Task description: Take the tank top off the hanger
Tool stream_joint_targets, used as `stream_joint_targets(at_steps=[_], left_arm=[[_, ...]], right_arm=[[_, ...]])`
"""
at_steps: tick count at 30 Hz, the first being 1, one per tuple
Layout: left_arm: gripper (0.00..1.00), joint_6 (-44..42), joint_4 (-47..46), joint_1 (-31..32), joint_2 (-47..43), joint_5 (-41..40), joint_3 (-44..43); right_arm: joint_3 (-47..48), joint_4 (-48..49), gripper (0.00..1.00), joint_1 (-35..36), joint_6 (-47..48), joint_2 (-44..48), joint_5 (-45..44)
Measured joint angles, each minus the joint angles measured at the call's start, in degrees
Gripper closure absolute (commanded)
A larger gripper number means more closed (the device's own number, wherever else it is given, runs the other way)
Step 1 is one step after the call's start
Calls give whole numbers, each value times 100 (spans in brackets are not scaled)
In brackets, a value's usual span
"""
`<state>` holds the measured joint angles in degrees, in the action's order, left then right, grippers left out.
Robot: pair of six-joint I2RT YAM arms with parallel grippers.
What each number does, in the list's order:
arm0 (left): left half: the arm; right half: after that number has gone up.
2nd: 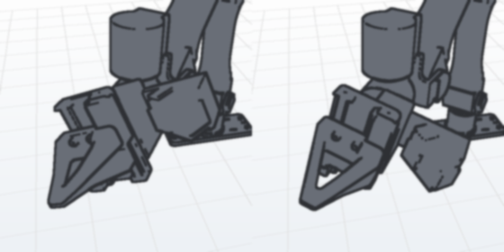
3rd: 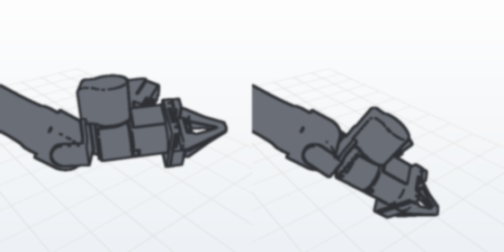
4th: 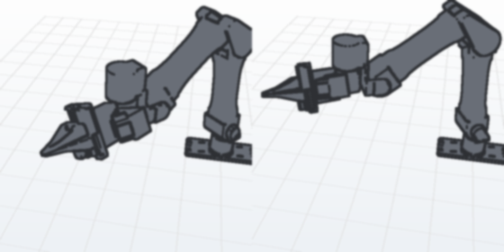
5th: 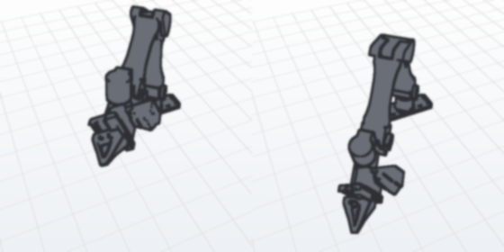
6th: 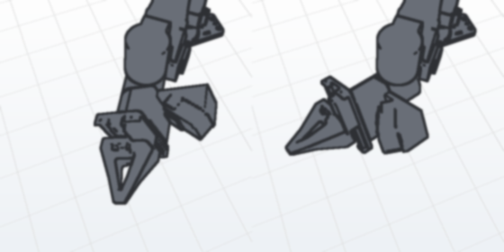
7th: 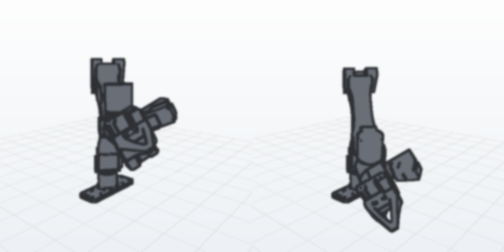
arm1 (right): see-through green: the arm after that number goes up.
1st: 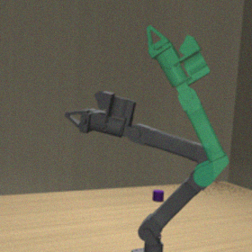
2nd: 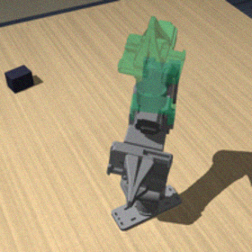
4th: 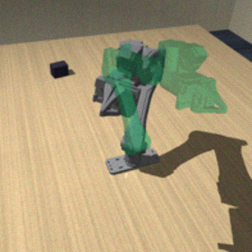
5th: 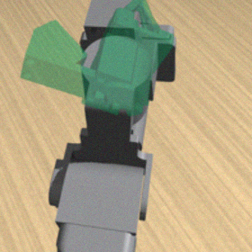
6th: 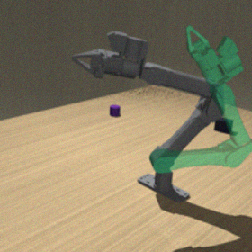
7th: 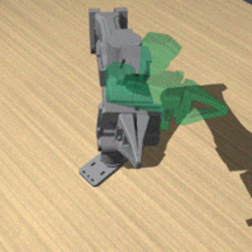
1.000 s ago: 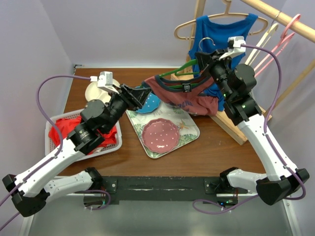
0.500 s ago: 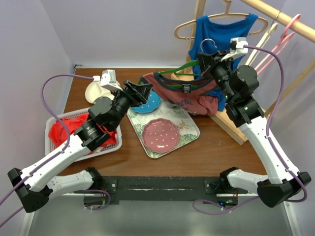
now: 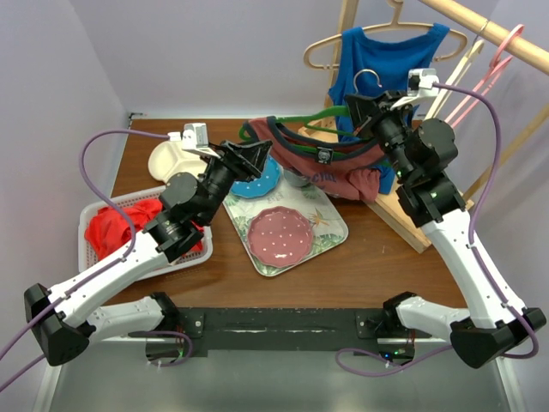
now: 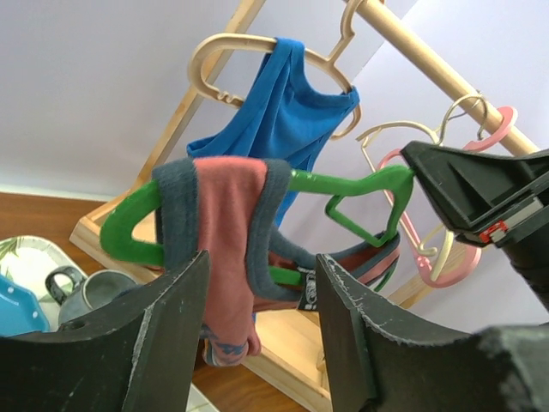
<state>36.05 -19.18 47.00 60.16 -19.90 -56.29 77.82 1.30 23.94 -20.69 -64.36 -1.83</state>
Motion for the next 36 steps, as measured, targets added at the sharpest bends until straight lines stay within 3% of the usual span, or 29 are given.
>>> stream_joint_targets(at_steps=[26,36], left_arm=[[30,-280,92,0,164,-737,-52],[30,-573,81,0,562,-909,-361]], right_arm=[[-173,11,100,0,-210,4,48],[-315,57,100,0,-323,57,155]])
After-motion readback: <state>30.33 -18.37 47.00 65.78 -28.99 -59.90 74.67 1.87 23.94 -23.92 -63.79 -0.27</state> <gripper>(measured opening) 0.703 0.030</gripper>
